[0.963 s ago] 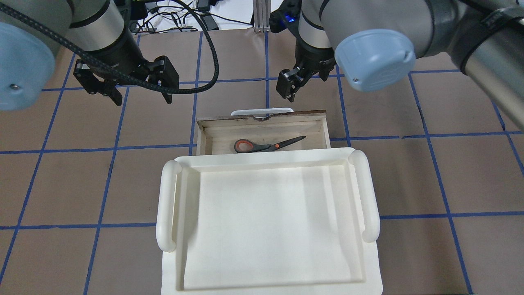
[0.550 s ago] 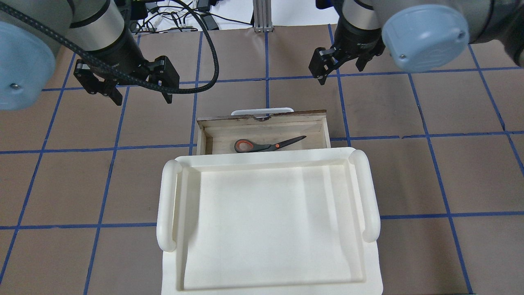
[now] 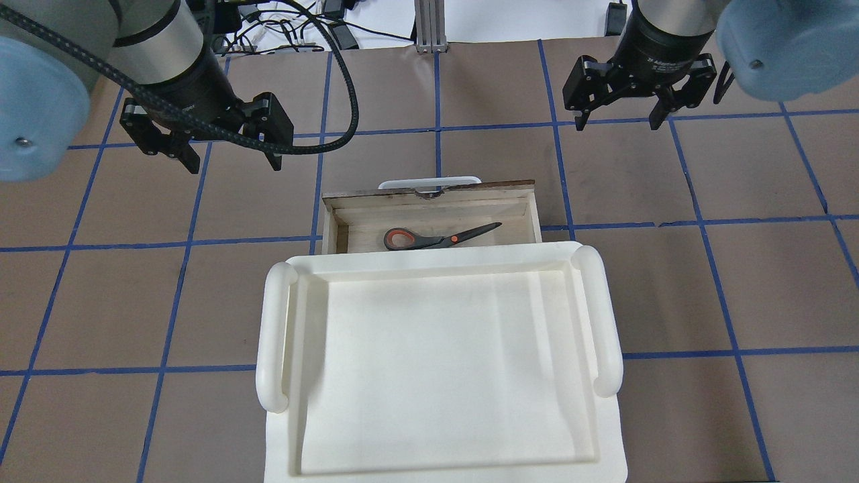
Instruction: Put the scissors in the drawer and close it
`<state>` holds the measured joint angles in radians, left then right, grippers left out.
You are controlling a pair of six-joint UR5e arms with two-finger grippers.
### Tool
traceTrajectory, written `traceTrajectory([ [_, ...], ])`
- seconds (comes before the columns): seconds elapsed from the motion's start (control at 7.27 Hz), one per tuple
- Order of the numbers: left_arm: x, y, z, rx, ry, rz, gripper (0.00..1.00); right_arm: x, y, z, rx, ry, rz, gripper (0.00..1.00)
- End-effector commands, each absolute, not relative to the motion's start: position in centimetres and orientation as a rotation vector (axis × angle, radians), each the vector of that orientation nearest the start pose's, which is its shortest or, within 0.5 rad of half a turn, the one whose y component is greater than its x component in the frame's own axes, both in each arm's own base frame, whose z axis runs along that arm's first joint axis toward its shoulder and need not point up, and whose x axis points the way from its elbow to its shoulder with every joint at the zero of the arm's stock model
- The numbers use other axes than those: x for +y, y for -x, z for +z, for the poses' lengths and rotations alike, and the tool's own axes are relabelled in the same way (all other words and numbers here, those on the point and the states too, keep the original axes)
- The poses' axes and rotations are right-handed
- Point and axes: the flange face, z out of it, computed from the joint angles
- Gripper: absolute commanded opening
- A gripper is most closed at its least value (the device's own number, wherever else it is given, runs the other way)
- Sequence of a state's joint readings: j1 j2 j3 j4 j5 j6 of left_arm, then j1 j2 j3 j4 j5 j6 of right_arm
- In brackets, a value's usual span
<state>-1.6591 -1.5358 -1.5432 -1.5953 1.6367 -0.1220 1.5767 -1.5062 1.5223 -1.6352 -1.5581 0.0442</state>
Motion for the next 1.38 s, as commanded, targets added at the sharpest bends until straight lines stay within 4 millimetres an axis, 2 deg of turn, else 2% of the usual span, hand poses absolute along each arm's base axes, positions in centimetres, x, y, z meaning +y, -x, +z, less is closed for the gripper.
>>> traceTrajectory([
  [0.0, -47.5, 17.3, 50.5, 3.077, 0.1, -0.051, 1.0, -50.6, -13.7, 50.6, 3.133, -0.048, -0.108, 1.0],
  [0.14, -48.3, 17.9, 49.0, 3.071, 0.282, -0.023, 1.0, -50.8, -13.7, 50.4, 3.128, -0.043, -0.101, 1.0],
  [0.28, -49.7, 19.1, 48.4, 3.078, 0.299, -0.106, 1.0, -50.6, -13.6, 50.7, 3.131, -0.04, -0.108, 1.0],
  [0.69, -54.1, 22.2, 46.3, 3.101, 0.237, -0.273, 1.0, -49.9, -13.6, 51.5, 3.129, -0.047, -0.129, 1.0],
  [0.96, -56.9, 25.8, 45.2, 3.089, 0.22, -0.3, 1.0, -50.0, -13.6, 51.7, 3.129, -0.048, -0.153, 1.0],
  [1.24, -59.3, 29.5, 41.7, 3.089, 0.222, -0.343, 1.0, -49.7, -13.6, 51.8, 3.13, -0.062, -0.139, 1.0],
])
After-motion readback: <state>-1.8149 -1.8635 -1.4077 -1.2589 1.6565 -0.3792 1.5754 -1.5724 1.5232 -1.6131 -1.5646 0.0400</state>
